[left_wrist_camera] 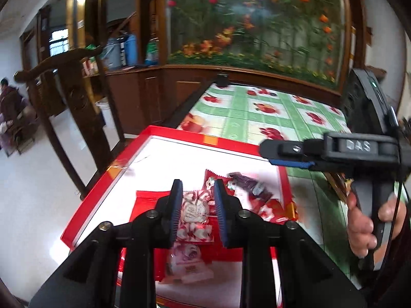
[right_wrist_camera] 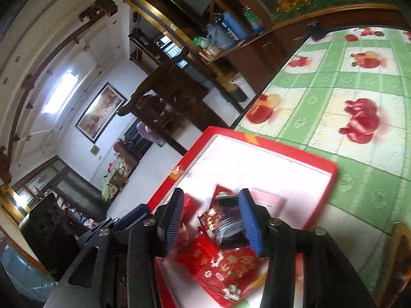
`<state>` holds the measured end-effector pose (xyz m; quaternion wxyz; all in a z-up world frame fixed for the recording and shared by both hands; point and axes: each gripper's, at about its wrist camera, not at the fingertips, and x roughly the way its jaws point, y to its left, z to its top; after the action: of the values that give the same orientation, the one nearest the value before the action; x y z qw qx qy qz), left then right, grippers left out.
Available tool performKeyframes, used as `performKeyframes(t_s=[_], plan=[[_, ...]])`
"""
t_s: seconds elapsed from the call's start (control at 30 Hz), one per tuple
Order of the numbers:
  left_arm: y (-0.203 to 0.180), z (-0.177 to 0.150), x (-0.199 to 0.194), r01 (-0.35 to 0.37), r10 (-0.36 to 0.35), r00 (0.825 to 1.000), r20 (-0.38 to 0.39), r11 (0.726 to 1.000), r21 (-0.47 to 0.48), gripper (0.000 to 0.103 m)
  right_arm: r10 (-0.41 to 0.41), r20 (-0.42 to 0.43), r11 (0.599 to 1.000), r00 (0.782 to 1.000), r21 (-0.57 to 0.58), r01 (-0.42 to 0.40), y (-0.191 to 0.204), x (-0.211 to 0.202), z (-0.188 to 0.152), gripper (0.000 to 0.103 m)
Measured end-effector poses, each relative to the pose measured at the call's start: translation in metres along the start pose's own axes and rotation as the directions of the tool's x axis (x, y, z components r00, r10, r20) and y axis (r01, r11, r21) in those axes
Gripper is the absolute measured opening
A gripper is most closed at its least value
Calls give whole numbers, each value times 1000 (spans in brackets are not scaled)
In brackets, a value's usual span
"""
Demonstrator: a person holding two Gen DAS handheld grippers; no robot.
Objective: Organize snacks
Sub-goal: 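Carry both packets into the gift box and open both tools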
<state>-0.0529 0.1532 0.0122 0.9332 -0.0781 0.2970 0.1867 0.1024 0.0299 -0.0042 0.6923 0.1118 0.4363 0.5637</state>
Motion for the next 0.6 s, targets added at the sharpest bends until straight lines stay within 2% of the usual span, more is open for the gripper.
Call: performKeyframes(t_s=[0.07, 0.23, 0.33, 0.43, 0.57, 0.6], plan=[[4, -1, 0, -11, 11, 1000, 3, 1000, -23, 38, -6, 6, 1000, 1000, 0, 6, -3, -3, 0, 57], [-12, -3, -2, 4, -4, 1000, -10, 1000, 20, 38, -52, 64, 997, 997, 64, 48, -24, -24, 7, 58], [-27, -3, -7, 23, -23, 1000, -11, 998, 64, 38, -112, 107, 989, 988, 106, 100, -39, -50, 10, 59], [-42, -2, -10, 56, -54, 998, -21, 993, 102, 38, -134, 130, 981, 982, 160, 113, -56, -74, 11, 59], [-68, -3, -13, 103, -100, 994, -33, 984, 144, 58, -188, 168, 966, 968, 208, 152, -76, -117, 7, 60], [-75, -4, -14, 120, -116, 993, -34, 981, 151, 58, -196, 178, 963, 964, 219, 156, -82, -128, 5, 60]])
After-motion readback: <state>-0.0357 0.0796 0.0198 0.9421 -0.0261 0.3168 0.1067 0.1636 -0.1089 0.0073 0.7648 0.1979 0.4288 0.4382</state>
